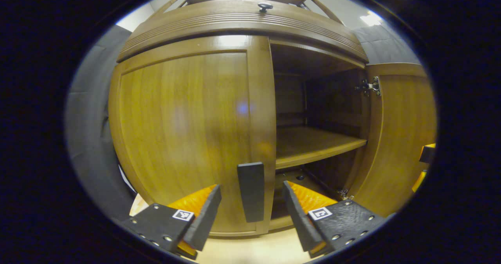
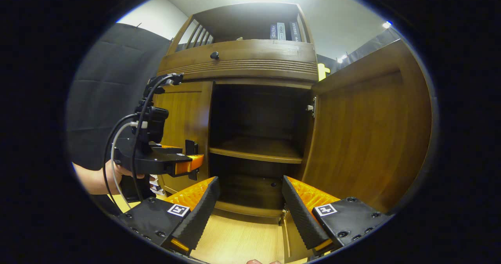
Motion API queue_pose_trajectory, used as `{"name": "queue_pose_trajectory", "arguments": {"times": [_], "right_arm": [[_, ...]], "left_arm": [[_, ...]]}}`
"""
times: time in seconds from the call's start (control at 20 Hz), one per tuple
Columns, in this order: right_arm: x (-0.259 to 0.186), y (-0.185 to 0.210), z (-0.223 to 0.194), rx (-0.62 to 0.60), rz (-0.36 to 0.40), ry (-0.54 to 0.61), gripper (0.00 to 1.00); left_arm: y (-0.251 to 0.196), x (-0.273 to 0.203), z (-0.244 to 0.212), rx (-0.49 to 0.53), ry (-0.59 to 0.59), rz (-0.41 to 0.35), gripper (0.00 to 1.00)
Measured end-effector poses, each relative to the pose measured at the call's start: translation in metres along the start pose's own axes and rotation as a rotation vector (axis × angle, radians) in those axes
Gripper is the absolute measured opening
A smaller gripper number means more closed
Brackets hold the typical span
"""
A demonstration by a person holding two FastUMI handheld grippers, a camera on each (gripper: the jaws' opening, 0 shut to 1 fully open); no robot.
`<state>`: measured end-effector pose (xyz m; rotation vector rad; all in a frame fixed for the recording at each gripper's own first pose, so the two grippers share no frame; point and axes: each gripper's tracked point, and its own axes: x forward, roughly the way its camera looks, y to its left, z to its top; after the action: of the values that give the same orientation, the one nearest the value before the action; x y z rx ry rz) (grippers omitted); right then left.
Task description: Open the right door of the double-door shoe cabinet with the right hand, and open the left door with the left hand.
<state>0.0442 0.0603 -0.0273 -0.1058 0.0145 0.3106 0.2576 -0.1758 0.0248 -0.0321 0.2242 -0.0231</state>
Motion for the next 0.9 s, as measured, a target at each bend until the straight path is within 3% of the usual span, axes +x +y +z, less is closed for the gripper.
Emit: {"name": "queue_pose_trajectory", "arguments": {"times": [0.15, 0.2, 0.5, 0.7, 0.9], "right_arm": [[0.007, -0.001, -0.001, -0.006, 0.017, 0.003, 0.97], [0.009, -0.002, -0.001, -0.005, 0.018, 0.003, 0.97], [0.016, -0.008, -0.004, 0.01, 0.008, 0.01, 0.98], [0.016, -0.008, -0.005, 0.034, 0.0, 0.019, 0.98], [0.009, -0.008, -0.005, 0.044, -0.02, 0.016, 0.97]], "left_arm": [[-0.001, 0.004, -0.005, -0.007, 0.01, 0.009, 0.67], [0.0, 0.005, -0.005, -0.013, 0.013, 0.023, 0.67], [-0.002, 0.01, -0.008, -0.037, 0.024, 0.035, 0.27], [-0.001, 0.009, -0.007, -0.039, 0.008, 0.057, 0.2], [-0.003, 0.005, -0.008, -0.061, 0.023, 0.041, 0.2]]}}
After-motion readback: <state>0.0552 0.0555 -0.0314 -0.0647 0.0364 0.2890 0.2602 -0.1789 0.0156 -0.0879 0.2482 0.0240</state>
